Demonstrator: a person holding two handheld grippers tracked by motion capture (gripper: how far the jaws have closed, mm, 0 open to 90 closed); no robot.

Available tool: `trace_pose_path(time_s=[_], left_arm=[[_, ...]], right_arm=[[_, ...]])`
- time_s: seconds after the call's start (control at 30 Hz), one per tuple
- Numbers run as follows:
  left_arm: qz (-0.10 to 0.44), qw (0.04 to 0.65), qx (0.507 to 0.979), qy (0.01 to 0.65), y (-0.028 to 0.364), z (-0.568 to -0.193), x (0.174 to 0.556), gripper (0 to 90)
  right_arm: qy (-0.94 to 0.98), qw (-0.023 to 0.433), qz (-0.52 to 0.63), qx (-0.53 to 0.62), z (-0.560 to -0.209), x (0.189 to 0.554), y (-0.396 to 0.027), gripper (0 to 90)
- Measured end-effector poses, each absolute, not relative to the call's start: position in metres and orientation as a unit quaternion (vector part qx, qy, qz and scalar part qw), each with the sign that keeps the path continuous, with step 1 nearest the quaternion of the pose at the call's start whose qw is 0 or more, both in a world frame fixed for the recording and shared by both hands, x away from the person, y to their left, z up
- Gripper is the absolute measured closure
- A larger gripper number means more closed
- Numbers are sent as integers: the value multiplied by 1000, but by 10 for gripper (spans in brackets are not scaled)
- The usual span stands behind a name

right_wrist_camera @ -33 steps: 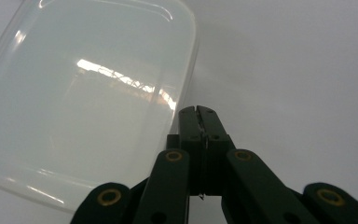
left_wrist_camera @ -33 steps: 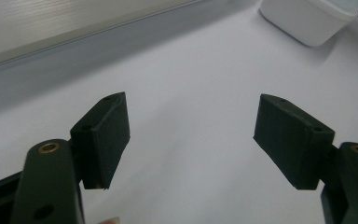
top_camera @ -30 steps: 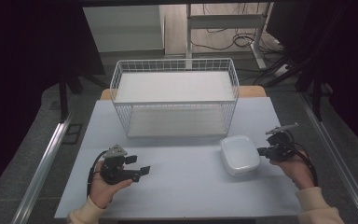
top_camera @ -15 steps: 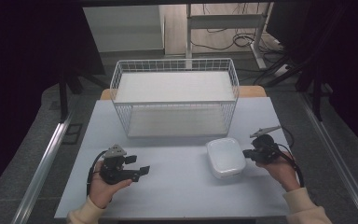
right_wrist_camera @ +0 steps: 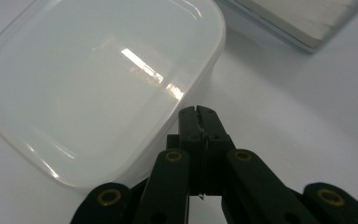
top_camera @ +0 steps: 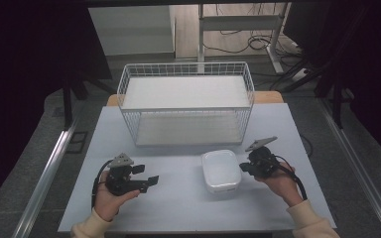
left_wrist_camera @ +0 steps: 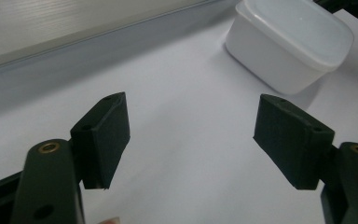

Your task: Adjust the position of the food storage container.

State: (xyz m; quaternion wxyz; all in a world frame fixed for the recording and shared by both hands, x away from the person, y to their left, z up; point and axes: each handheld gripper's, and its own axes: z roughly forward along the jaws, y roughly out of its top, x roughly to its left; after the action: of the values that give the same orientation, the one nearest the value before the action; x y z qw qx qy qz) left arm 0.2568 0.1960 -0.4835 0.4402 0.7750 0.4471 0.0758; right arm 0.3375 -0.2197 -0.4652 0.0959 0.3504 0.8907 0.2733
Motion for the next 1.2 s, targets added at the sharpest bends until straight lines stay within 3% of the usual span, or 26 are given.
trace_pose_path(time_s=[0.57, 1.2], left_arm=[[78, 441, 774, 447, 198, -483, 257, 263], [80, 439, 775, 448, 198, -484, 258, 262]], right_arm=[[902, 84, 302, 298, -472, 317, -173, 891], [901, 97, 306, 292, -477, 322, -158, 891]])
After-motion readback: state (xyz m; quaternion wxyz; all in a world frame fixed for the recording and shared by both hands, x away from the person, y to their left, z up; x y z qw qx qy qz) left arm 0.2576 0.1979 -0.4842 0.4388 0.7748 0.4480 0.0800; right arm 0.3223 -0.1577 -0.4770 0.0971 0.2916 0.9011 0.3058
